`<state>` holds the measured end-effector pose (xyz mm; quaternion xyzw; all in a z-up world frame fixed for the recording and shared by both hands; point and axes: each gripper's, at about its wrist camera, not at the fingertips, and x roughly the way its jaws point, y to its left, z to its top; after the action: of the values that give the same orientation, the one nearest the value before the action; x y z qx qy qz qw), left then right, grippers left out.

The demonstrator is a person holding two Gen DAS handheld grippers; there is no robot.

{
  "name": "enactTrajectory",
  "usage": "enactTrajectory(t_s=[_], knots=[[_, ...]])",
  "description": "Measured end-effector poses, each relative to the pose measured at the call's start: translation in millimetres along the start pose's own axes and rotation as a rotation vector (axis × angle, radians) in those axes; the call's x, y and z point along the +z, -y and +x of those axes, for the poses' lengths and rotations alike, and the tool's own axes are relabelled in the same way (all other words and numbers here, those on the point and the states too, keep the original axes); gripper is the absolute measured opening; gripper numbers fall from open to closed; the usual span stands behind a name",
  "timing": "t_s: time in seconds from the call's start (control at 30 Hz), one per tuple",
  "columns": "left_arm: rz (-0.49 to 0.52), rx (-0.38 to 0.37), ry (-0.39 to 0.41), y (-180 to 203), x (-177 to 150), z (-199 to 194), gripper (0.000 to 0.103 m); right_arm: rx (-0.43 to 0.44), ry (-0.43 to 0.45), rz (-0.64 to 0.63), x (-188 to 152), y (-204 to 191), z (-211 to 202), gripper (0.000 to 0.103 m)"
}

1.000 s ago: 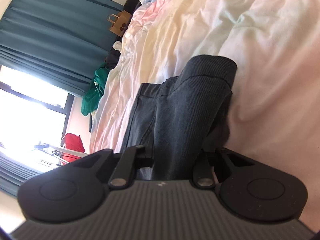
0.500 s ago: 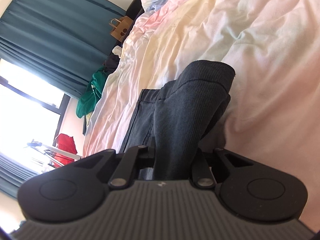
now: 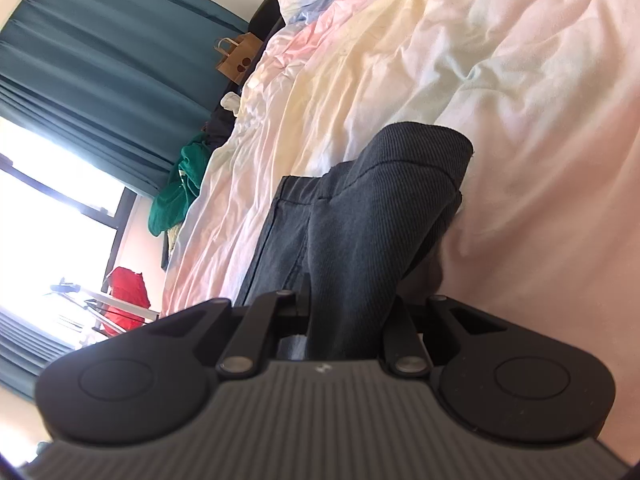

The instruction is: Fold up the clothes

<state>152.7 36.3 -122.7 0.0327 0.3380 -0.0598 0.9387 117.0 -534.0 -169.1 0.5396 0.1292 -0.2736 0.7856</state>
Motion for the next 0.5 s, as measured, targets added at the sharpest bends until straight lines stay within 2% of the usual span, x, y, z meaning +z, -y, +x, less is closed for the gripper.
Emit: enactTrajectory(t_s=[0.3, 0.5], knots=[[0.022, 0.003, -0.005, 0.0, -1.9, 4.7, 0.072, -0.009, 0.052, -0.116, -4.1, -21.4, -9.7, 0.015], [0.057, 0.016, -0.015, 6.6, -2.4, 10.1, 0.072, -0.003, 0.075, -0.151, -4.0, -30.8, -17.2, 0.015]])
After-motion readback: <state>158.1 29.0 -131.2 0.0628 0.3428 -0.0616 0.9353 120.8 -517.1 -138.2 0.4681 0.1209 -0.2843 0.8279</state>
